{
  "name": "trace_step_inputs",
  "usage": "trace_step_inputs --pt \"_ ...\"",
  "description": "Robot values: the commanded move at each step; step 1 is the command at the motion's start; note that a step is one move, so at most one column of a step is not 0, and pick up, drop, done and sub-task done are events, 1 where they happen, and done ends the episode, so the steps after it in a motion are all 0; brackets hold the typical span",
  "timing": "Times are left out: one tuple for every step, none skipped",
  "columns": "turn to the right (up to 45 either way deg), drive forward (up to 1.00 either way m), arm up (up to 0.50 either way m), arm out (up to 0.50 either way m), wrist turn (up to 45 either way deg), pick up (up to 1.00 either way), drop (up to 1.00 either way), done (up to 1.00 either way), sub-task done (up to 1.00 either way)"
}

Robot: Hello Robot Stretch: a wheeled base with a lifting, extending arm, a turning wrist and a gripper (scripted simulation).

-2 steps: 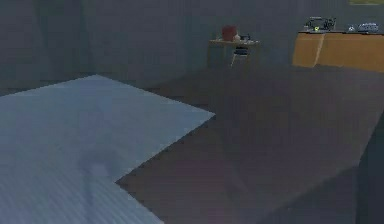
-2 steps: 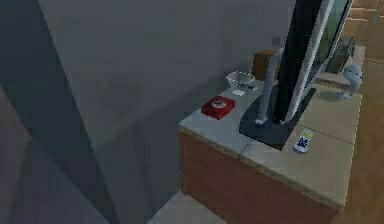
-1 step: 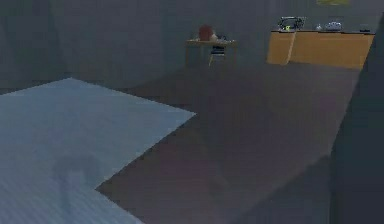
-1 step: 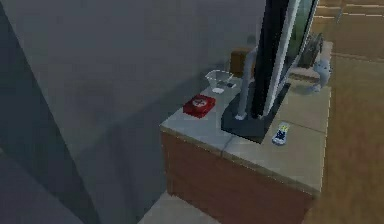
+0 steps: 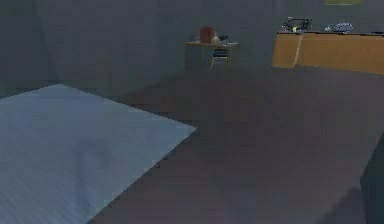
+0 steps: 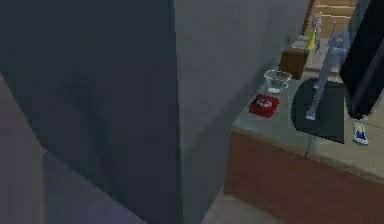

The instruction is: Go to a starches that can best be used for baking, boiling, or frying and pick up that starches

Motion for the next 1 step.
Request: trace_step_inputs --pt "0.0 1.00 0.00 0.00 0.0 0.00 0.00 0.00 0.00"
